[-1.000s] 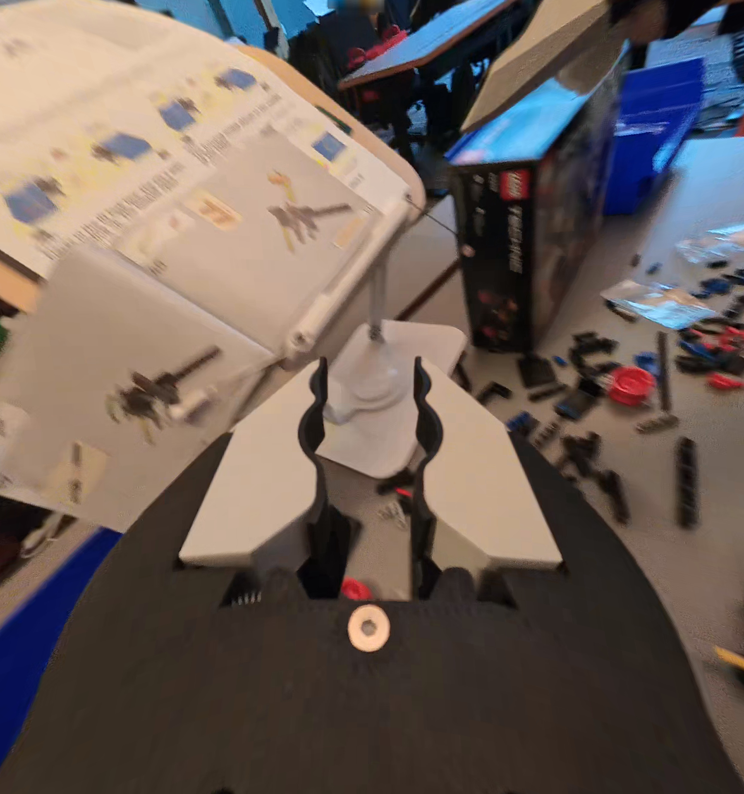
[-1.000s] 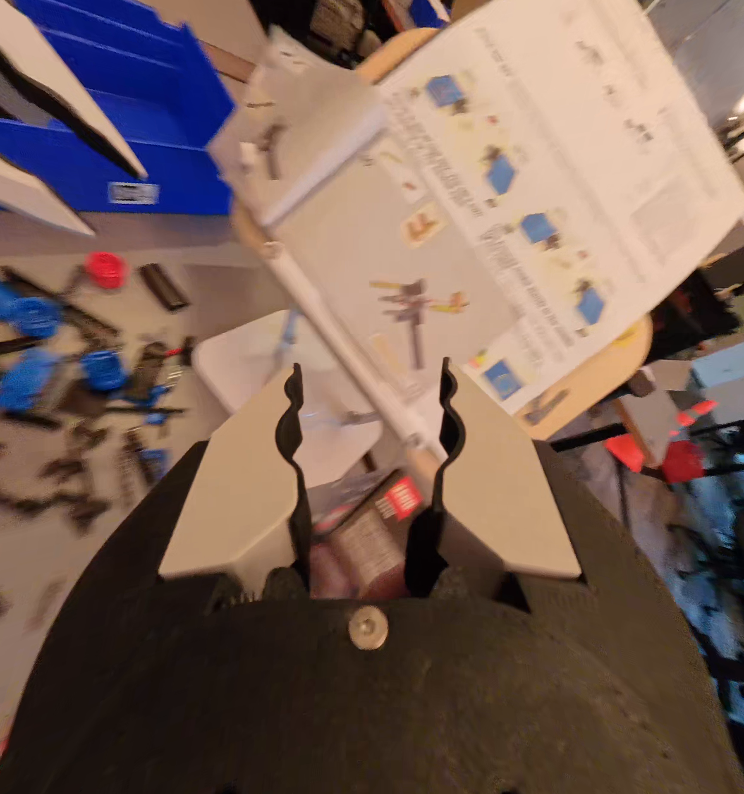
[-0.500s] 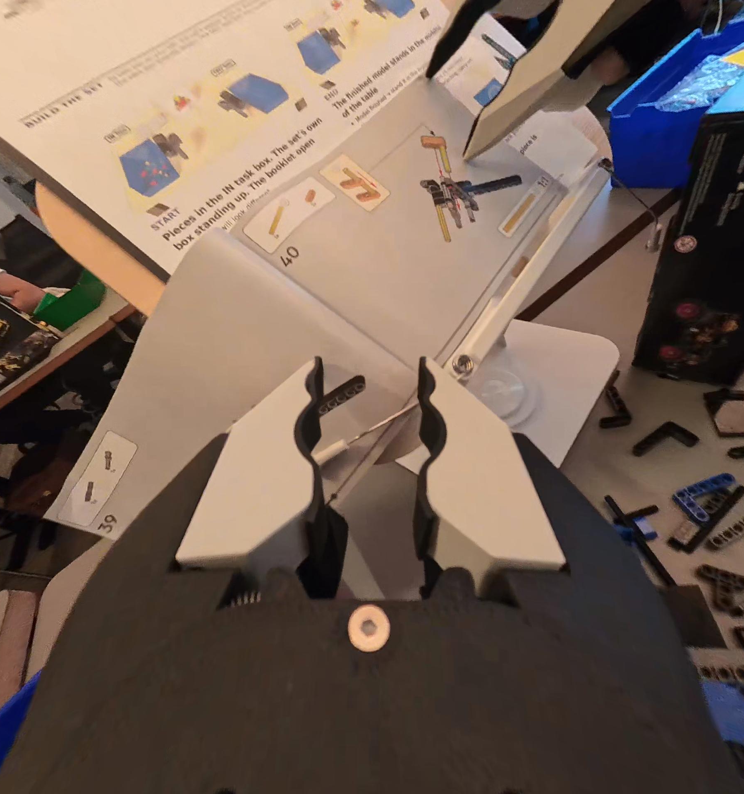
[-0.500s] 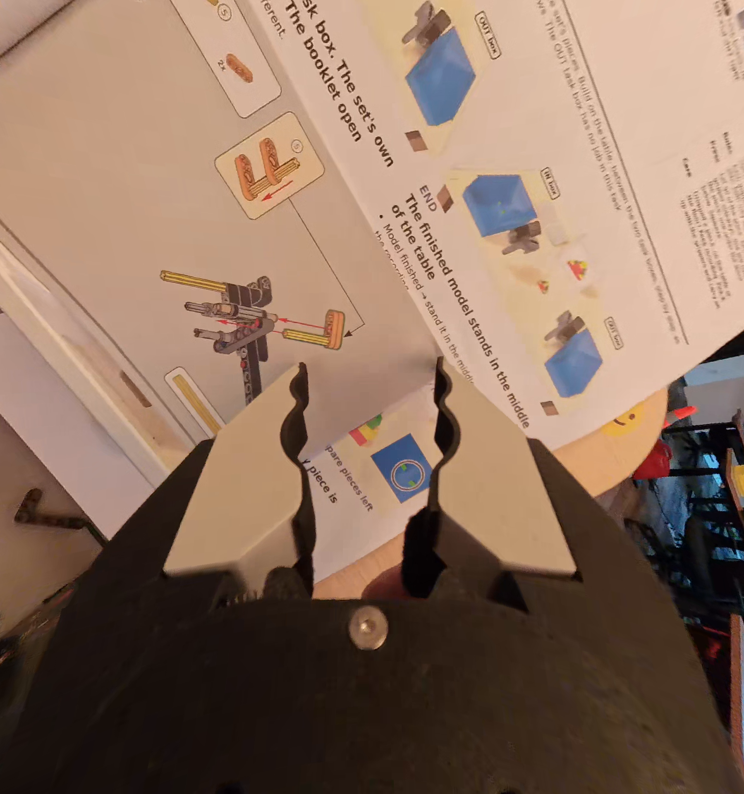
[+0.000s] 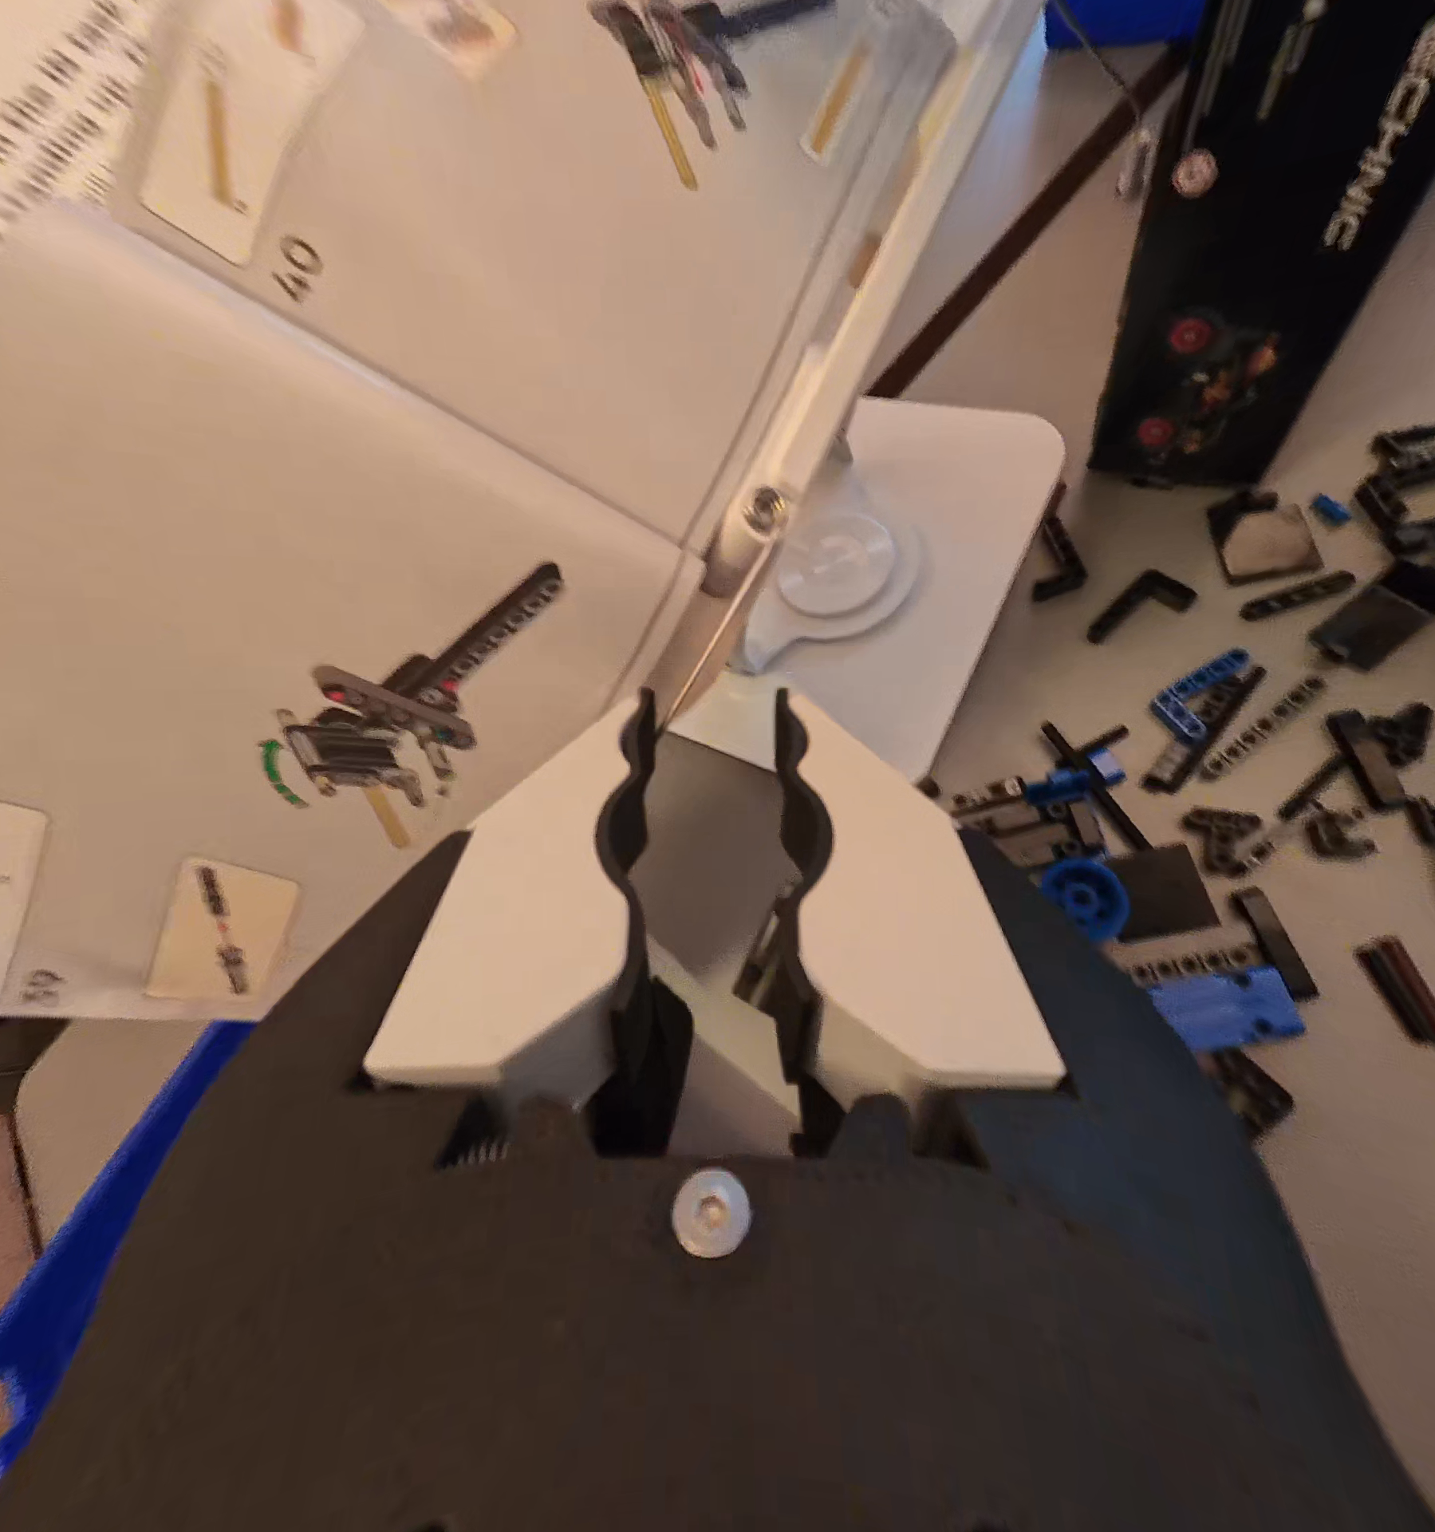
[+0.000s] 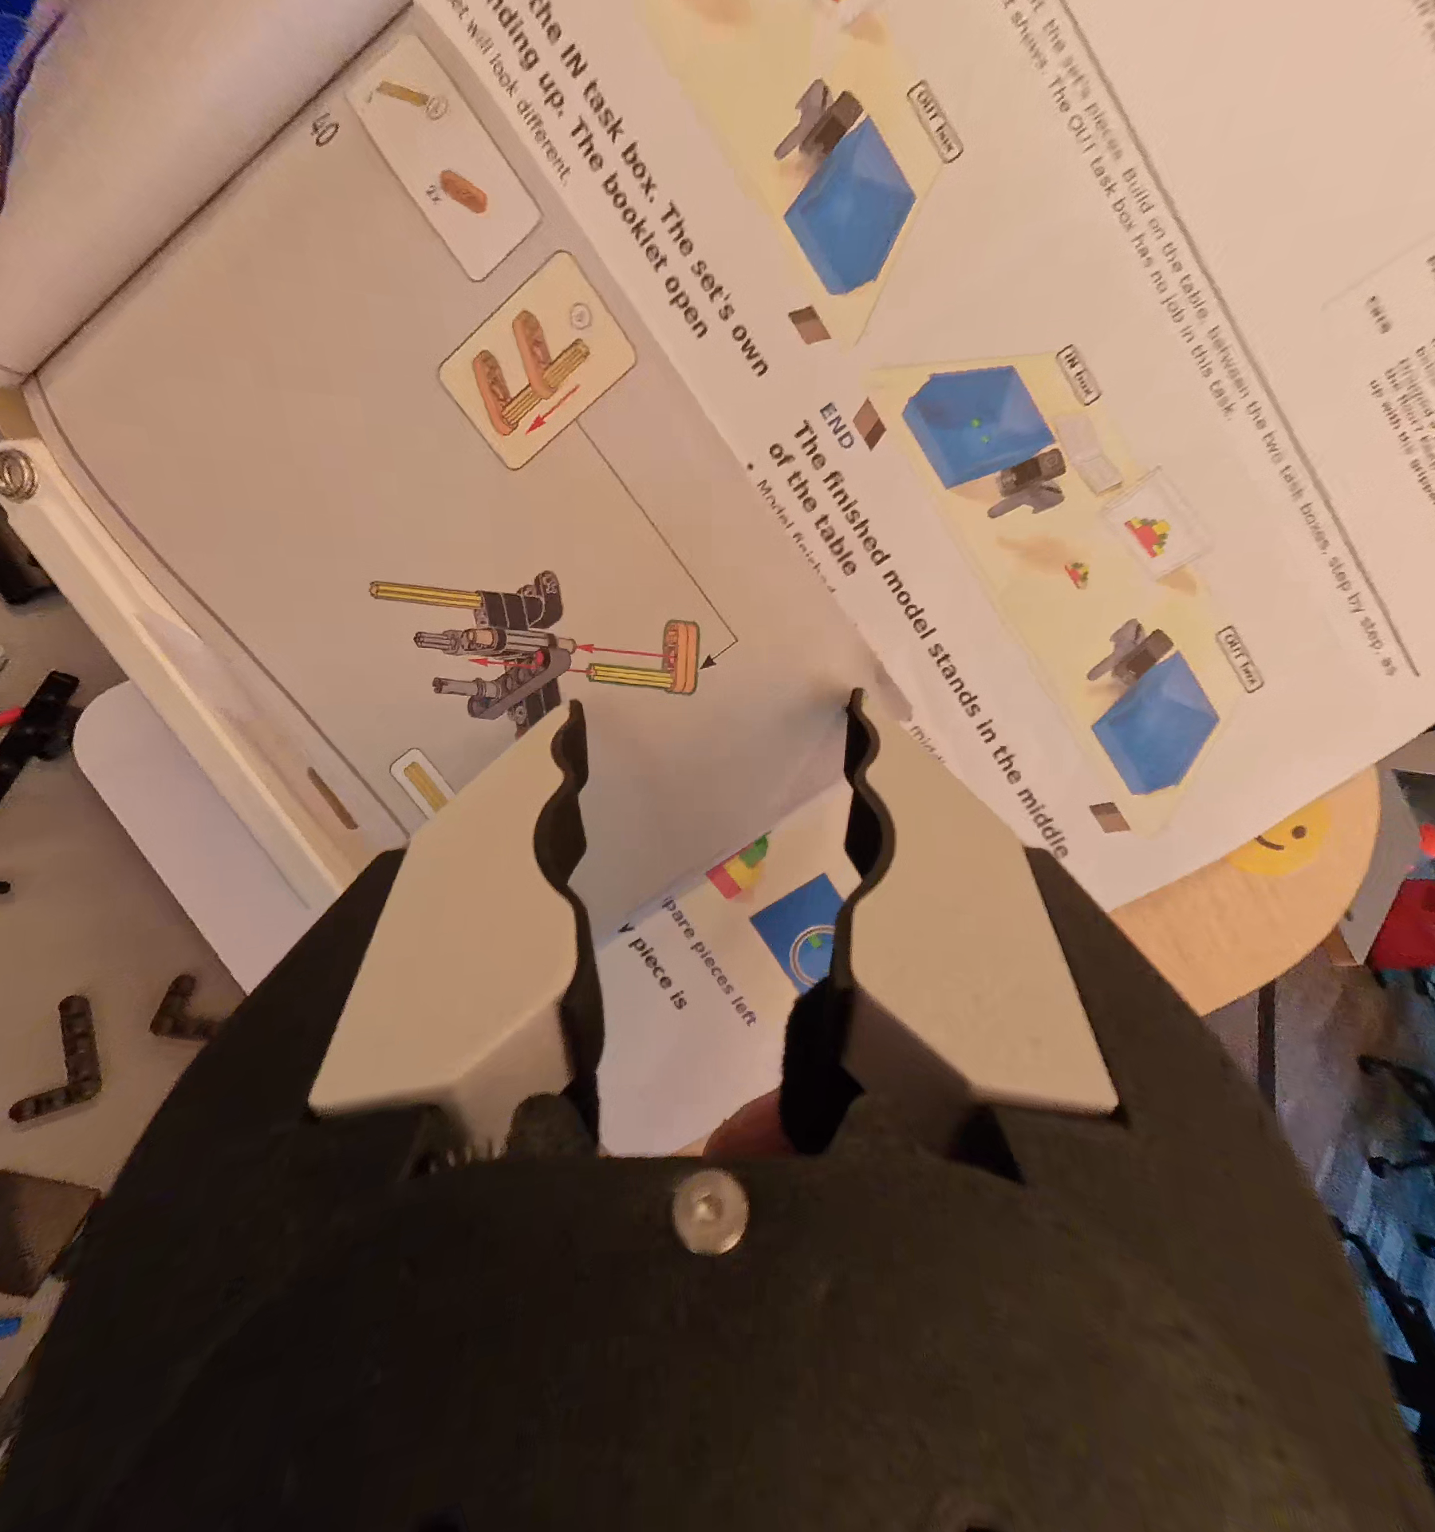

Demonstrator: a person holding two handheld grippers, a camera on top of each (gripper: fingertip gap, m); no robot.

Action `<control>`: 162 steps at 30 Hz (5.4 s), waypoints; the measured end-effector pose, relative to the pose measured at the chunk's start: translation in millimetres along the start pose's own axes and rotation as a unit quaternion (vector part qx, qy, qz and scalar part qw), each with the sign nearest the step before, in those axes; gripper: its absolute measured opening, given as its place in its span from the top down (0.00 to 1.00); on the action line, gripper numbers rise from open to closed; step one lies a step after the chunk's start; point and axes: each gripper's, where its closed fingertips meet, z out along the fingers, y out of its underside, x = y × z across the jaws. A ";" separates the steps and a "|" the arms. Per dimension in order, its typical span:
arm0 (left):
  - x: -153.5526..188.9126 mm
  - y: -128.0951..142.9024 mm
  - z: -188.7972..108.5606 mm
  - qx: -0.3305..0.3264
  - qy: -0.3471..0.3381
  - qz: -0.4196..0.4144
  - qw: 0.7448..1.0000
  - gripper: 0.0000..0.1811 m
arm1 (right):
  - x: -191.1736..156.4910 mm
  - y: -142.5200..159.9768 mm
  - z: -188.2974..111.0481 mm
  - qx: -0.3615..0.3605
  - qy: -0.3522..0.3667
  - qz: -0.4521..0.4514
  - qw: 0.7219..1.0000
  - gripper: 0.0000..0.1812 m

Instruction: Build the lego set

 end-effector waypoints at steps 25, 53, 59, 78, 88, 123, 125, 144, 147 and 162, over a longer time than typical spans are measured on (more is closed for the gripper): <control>-21.5 -25.1 -6.4 0.089 -0.047 -0.009 0.995 0.76 | -1.4 -0.7 3.6 0.006 0.026 -0.010 1.000 0.85; -16.7 -23.2 -2.9 0.081 -0.036 -0.009 0.996 0.76 | 5.9 -3.8 -1.7 0.019 0.056 0.020 0.998 0.72; -17.1 -23.6 -2.1 0.083 -0.037 -0.010 0.996 0.75 | 6.3 1.0 0.6 0.017 0.053 0.025 0.998 0.75; -14.4 -22.4 2.2 0.077 -0.037 -0.008 0.996 0.73 | -2.5 -4.6 10.5 0.008 0.033 0.013 0.999 1.00; -14.1 -21.7 1.4 0.079 -0.027 -0.011 0.996 0.76 | 13.7 0.9 2.7 0.023 0.055 0.051 0.997 0.72; -72.4 -22.2 -107.6 0.164 -0.078 -0.047 0.982 0.75 | -58.5 -68.9 -46.9 0.107 -0.162 0.124 0.973 1.00; -64.6 -26.0 -99.7 0.160 -0.069 -0.035 0.984 0.74 | -65.4 -76.8 -47.8 0.110 -0.181 0.134 0.968 1.00; -14.6 -65.0 -28.2 0.149 -0.161 0.155 0.963 0.77 | -101.6 -173.2 -52.8 0.207 -0.261 0.210 0.919 0.88; -15.2 -63.0 -28.9 0.181 -0.131 0.125 0.967 0.85 | -102.4 -179.9 -56.5 0.236 -0.252 0.203 0.916 0.80; -1.2 -79.2 -57.5 0.282 -0.038 0.080 0.955 0.91 | -105.5 -168.5 -87.8 0.301 -0.263 0.219 0.890 0.72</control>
